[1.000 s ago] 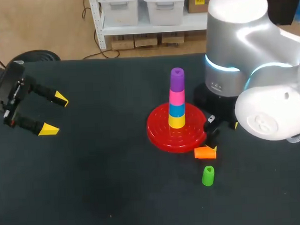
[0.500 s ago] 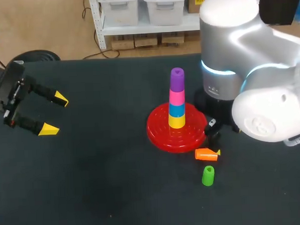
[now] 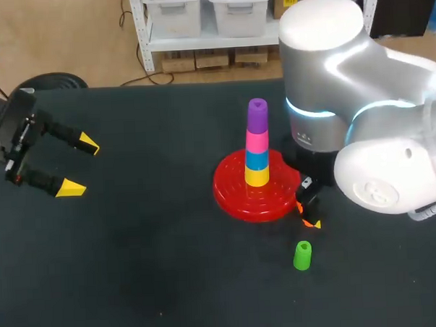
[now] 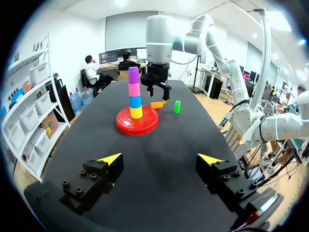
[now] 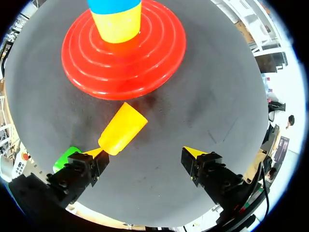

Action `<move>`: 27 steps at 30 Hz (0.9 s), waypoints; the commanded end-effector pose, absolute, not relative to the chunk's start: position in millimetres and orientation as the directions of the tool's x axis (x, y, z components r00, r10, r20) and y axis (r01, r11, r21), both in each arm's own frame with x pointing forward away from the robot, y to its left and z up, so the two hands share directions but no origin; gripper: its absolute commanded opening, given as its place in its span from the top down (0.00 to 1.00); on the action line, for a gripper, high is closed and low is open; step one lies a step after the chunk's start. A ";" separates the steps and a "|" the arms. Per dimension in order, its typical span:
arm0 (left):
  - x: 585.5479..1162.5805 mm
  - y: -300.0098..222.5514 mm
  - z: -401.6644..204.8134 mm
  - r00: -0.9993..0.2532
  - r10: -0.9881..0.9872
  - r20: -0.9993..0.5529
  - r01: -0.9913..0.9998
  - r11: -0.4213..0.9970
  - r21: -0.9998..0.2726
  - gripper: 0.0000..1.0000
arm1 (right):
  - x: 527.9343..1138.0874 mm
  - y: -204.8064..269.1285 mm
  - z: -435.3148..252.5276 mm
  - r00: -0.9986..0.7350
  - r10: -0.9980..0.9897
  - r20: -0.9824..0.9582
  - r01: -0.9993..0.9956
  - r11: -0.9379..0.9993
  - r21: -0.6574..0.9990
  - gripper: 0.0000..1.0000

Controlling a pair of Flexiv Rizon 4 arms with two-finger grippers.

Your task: Pick up and stack the cylinders on the red base in this order: pink,purple,orange,green

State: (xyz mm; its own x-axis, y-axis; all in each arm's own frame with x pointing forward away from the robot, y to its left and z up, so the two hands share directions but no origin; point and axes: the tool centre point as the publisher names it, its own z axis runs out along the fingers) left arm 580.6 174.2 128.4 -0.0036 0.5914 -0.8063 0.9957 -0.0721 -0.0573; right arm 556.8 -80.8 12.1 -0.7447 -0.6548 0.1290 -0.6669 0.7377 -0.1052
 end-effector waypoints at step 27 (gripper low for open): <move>581.0 174.5 127.1 -0.001 0.590 -0.807 0.996 -0.073 -0.055 0.00 | 548.5 -61.9 5.3 -0.688 -0.723 0.066 -0.723 0.674 -0.155 0.00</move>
